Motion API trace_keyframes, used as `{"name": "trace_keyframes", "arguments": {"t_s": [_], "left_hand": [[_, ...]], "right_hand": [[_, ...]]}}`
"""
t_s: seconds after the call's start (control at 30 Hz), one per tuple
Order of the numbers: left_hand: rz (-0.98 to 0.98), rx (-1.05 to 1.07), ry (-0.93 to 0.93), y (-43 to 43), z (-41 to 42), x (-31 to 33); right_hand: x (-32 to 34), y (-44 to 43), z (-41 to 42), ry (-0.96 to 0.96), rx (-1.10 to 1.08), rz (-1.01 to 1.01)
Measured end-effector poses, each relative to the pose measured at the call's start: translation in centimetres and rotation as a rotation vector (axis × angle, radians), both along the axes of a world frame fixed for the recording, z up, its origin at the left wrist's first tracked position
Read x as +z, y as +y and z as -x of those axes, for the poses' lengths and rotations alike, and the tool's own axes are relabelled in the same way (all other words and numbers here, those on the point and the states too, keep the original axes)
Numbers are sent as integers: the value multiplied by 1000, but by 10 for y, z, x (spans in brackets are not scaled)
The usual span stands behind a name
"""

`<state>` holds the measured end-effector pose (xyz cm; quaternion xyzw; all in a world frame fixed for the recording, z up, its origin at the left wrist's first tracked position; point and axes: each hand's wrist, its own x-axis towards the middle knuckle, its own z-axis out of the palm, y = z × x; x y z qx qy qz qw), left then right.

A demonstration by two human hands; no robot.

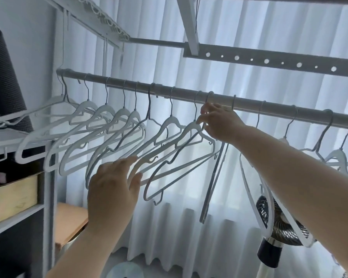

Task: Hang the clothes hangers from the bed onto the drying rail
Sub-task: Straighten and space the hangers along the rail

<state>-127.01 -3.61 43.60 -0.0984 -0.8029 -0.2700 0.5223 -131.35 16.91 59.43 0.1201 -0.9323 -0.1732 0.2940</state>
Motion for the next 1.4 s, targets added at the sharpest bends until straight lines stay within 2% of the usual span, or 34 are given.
{"name": "trace_keyframes", "arguments": {"t_s": [0.2,0.47,1.07,1.27,1.4], "left_hand": [[-6,3,-21,0,8,-2],[-39,-103,-20,6,-4,-1],[-44,-137,-73,15,-14,-5],[-27,-139,2,13,-12,-5],[-96,-136,105,7,-9,-1]], "right_hand": [[-5,0,3,-33,-11,-18],[-11,-2,1,-51,8,2],[-17,-4,-6,-106,31,54],[-17,-5,-6,-112,34,64],[-17,-5,-6,-119,33,60]]}}
